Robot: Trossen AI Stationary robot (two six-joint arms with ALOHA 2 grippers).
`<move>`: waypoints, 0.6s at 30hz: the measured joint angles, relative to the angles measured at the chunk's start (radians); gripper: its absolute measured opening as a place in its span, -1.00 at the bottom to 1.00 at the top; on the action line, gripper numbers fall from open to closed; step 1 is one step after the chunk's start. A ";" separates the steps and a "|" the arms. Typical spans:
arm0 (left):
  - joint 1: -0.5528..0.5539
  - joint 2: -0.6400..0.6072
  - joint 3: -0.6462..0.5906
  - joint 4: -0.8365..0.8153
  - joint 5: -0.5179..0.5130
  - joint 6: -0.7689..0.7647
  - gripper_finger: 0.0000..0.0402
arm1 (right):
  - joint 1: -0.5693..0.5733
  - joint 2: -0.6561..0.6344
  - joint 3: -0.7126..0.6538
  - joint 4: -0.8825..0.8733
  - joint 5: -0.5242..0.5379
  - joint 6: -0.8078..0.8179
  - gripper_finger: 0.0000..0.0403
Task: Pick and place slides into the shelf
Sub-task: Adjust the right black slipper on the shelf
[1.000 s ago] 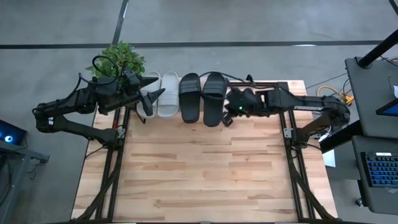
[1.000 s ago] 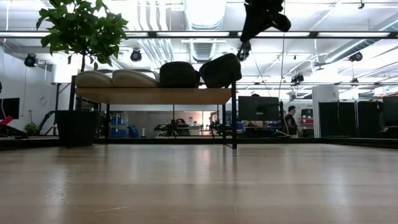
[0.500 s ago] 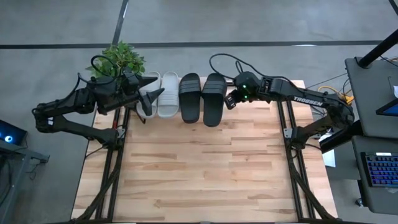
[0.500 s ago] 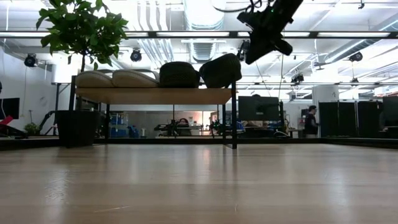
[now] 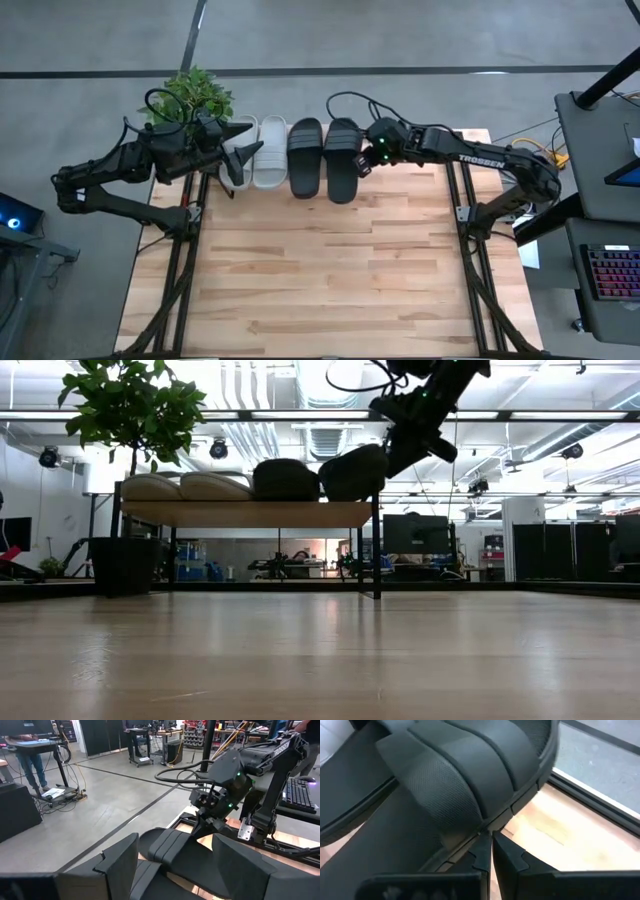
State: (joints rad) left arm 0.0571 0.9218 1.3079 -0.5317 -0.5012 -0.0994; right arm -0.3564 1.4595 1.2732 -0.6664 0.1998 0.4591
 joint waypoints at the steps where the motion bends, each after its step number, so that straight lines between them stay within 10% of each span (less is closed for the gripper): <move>1: 0.000 0.000 0.000 0.000 0.000 0.000 0.18 | -0.004 0.005 0.000 0.006 -0.009 0.000 -0.96; 18: 0.000 0.008 0.000 0.002 0.000 -0.001 0.18 | -0.012 0.015 0.008 0.071 -0.103 -0.014 -0.96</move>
State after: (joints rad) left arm 0.0573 0.9300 1.3079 -0.5299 -0.5014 -0.1005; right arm -0.3679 1.4746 1.2808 -0.5959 0.0971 0.4446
